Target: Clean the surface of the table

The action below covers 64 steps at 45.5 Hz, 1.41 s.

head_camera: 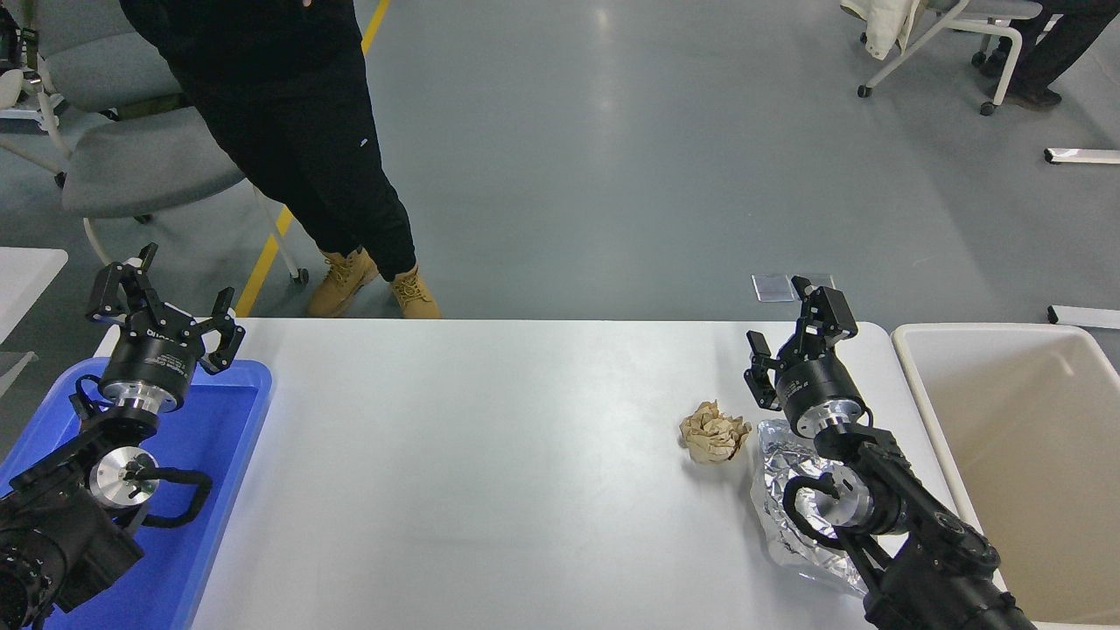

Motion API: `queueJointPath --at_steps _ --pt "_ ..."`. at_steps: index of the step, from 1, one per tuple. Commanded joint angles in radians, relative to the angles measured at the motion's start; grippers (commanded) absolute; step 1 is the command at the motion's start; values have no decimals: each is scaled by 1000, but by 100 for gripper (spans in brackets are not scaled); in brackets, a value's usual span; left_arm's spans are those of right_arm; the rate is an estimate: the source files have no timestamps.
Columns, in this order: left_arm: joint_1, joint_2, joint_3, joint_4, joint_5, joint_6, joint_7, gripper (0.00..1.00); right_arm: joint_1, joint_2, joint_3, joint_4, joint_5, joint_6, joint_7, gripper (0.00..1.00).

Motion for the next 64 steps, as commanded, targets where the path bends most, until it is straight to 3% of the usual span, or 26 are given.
queueJointPath --at_steps 1,14,30,53,64 --pt "0 0 0 0 0 0 0 100 17 4 -24 -17 -18 1 6 100" --pt "0 0 0 0 0 0 0 100 18 4 -43 19 64 2 6 100" --pt "0 0 -1 0 0 0 0 100 29 -13 -110 35 42 -13 6 100" --pt "0 0 0 -1 0 -1 0 100 181 -359 -814 90 -36 -133 1 100" --pt "-2 0 0 0 0 -1 0 100 228 -542 -906 199 -157 -136 -22 100"
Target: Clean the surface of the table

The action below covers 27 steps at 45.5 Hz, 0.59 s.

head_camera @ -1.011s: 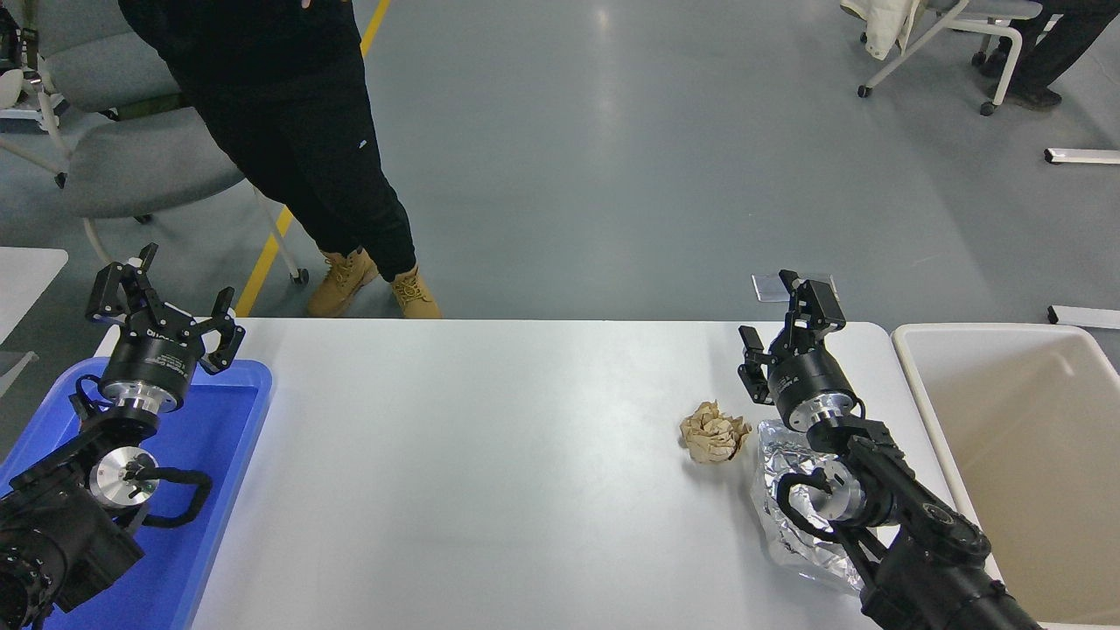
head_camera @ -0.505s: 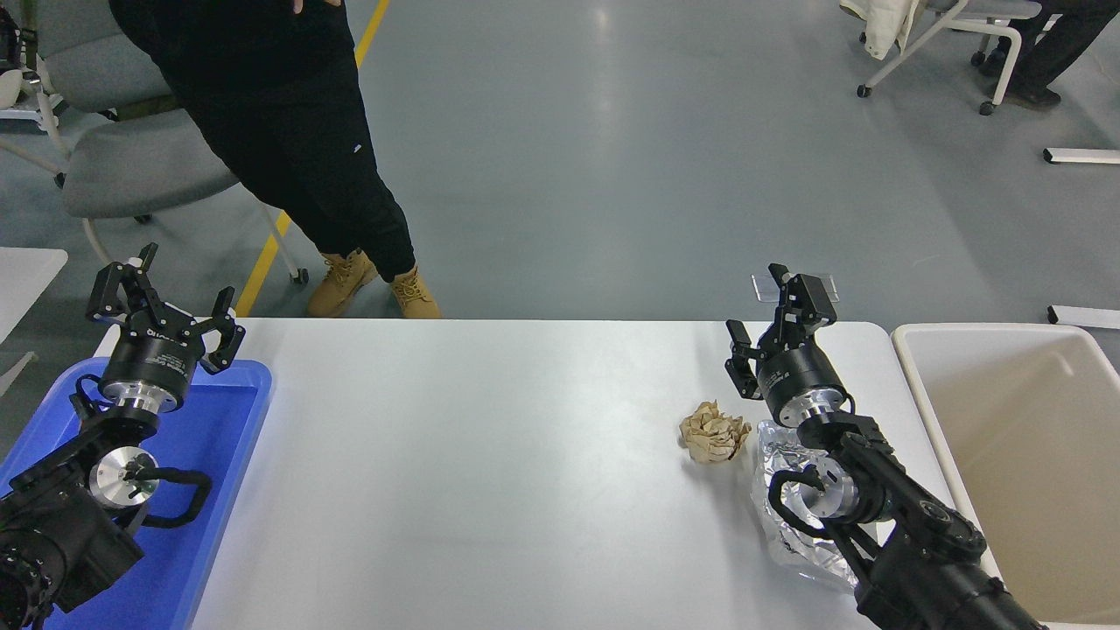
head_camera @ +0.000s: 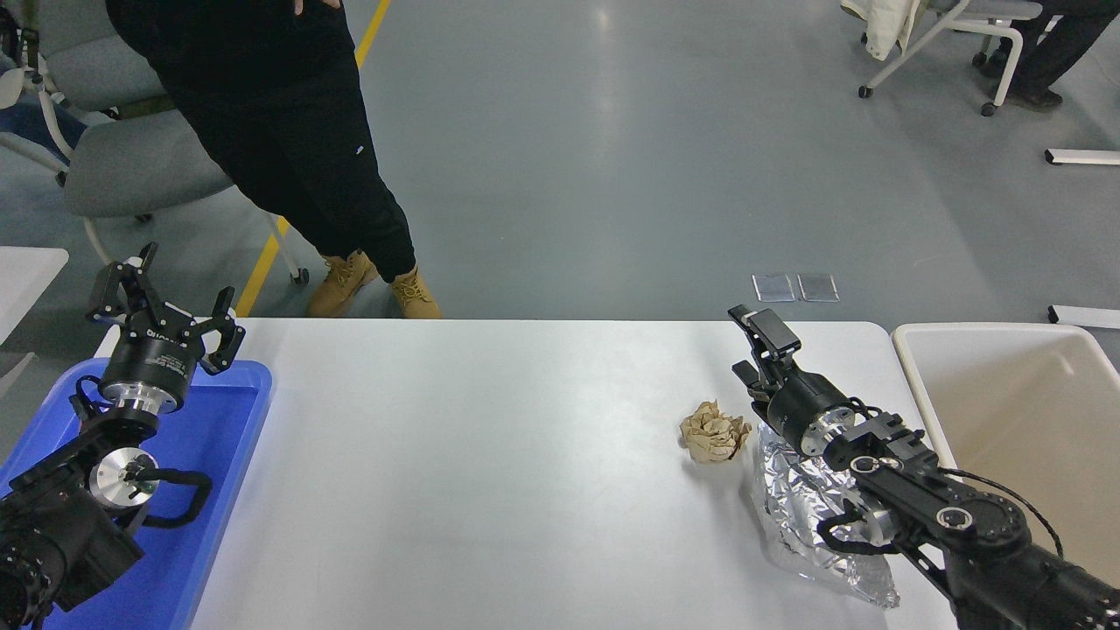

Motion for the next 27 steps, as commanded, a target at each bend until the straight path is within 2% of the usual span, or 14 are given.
queueJointPath --at_steps 1,7,13,18,27 --pt "-1 0 0 -1 0 0 0 100 63 -193 -146 108 -92 -14 -20 100" --pt "0 0 0 1 2 0 0 100 93 -325 -156 232 -109 -2 -32 100" --pt "0 0 0 -1 2 0 0 100 104 -425 -218 285 -213 3 -49 100" --pt "0 0 0 1 0 0 0 100 101 -496 -290 291 -283 46 -105 100" --pt "0 0 0 1 0 0 0 100 72 -618 -371 400 -292 93 -164 100"
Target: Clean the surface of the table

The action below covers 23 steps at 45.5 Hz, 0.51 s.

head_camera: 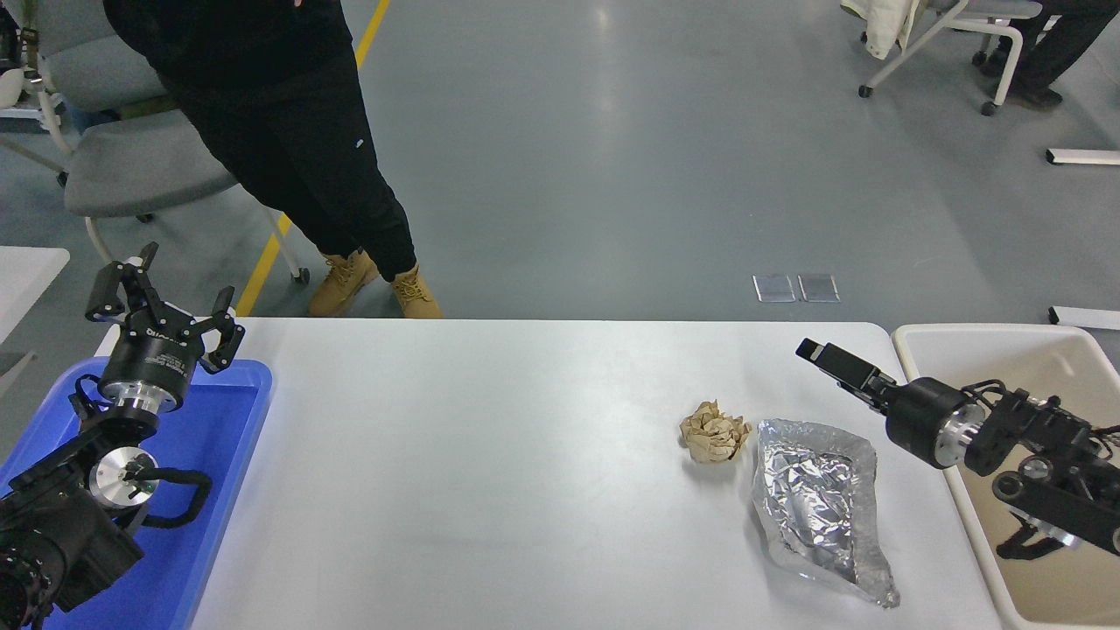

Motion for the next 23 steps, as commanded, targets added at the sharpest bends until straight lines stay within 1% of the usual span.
queueJointPath --at_steps 1,5,10,16,23 --pt "0 0 0 -1 -1 0 0 100 -17 -178 -117 142 -57 48 -74 100" --pt "0 0 0 -1 -1 0 0 100 -18 -218 -160 221 -79 49 -115 100" --pt "0 0 0 0 -1 0 0 100 -20 -227 -197 274 -116 48 -184 100" --pt "0 0 0 0 1 0 0 100 -41 -207 -191 279 -113 45 -215 100" --pt "0 0 0 0 -1 0 0 100 -49 -137 -177 245 -107 40 -249 100"
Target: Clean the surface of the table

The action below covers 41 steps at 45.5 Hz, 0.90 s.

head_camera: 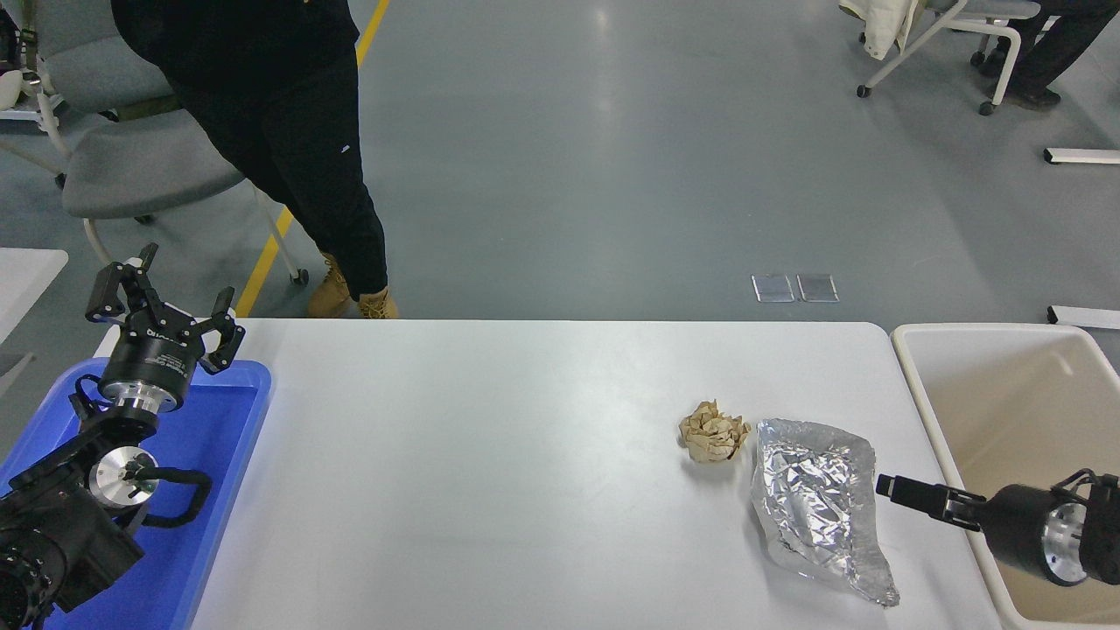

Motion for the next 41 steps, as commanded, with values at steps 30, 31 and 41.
queueJointPath --at_steps 30,31,41 --pt "0 0 0 -1 0 0 0 100 -24 312 26 -272 40 -7 -93 100" --pt "0 0 0 -1 0 0 0 100 -24 315 26 -272 39 -7 -93 100" --pt "0 0 0 0 0 0 0 100 -24 328 20 -281 11 -7 -93 86"
